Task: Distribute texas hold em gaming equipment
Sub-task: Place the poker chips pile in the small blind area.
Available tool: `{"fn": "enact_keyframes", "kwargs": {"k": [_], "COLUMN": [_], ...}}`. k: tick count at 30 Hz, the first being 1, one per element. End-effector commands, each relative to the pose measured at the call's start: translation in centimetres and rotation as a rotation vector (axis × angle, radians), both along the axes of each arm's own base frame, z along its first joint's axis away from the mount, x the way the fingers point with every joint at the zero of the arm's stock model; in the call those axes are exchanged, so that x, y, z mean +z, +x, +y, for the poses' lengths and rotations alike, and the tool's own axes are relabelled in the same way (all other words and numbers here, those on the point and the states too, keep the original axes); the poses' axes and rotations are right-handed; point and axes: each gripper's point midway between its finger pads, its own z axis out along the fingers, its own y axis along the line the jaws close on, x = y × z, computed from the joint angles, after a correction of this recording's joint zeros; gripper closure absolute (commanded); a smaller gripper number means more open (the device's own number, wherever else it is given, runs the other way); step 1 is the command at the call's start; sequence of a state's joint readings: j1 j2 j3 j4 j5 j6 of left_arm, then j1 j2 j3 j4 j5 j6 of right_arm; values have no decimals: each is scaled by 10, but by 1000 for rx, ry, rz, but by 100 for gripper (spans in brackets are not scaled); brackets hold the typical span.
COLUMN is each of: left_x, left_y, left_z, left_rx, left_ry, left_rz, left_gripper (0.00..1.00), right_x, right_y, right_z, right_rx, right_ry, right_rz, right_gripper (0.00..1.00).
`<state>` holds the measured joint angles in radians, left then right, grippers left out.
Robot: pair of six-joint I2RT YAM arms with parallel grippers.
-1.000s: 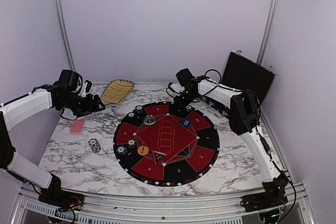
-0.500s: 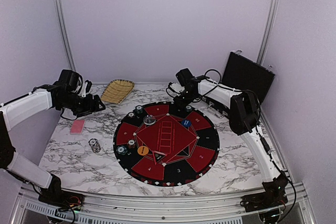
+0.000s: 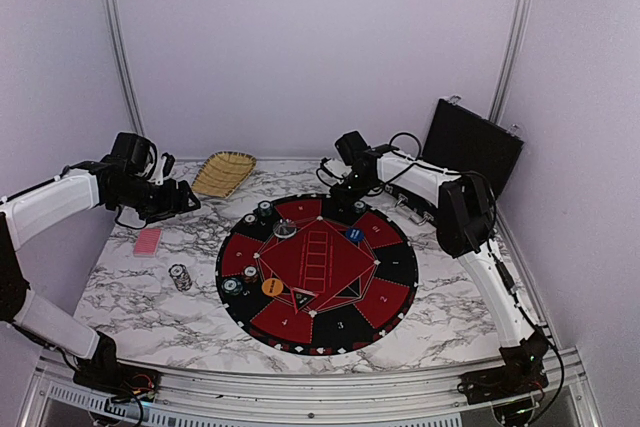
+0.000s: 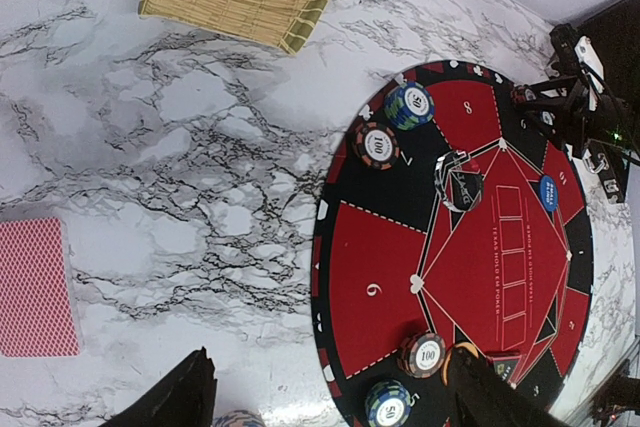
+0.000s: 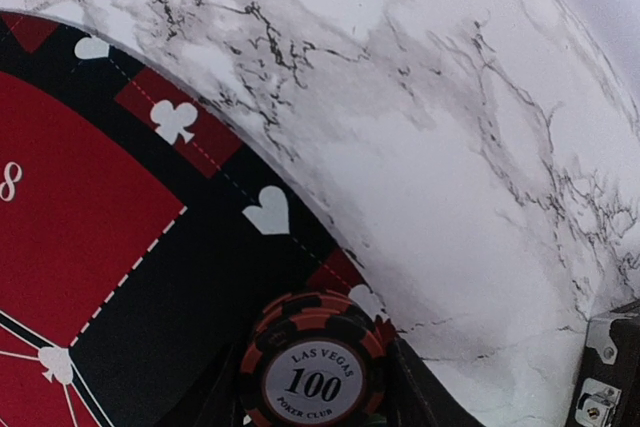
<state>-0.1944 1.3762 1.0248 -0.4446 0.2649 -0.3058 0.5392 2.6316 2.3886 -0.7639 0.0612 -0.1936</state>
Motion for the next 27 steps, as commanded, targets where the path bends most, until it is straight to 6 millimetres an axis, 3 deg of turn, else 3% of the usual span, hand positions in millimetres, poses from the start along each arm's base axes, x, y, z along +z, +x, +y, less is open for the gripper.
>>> {"fn": "enact_keyframes", "kwargs": {"k": [1,7,17,22,27], "left_x": [-1,-1,0,0,0], "left_y": [2,2,2,2,2], "left_z": [0,0,-1,-1,1], "left_rx": [-12,-13,-15,-15,-4], "left_ry": [-2,-4,-5,-5,-3], "left_rz": [-10,-10,-13,-14,-14], "left_gripper": [19,19,19,19,19], "right_x": [-4,0,24,61,108], "right_y": [2,3,11,15,11], "right_z": [-1,-1,0,5,14], "right_rx": [-8,-10,-19,-25,-26], "right_ry": [5,6,16,60,131], "right_rz": [4,-4,-57,-118,-179], "right_gripper": [52,45,16,2,1]}}
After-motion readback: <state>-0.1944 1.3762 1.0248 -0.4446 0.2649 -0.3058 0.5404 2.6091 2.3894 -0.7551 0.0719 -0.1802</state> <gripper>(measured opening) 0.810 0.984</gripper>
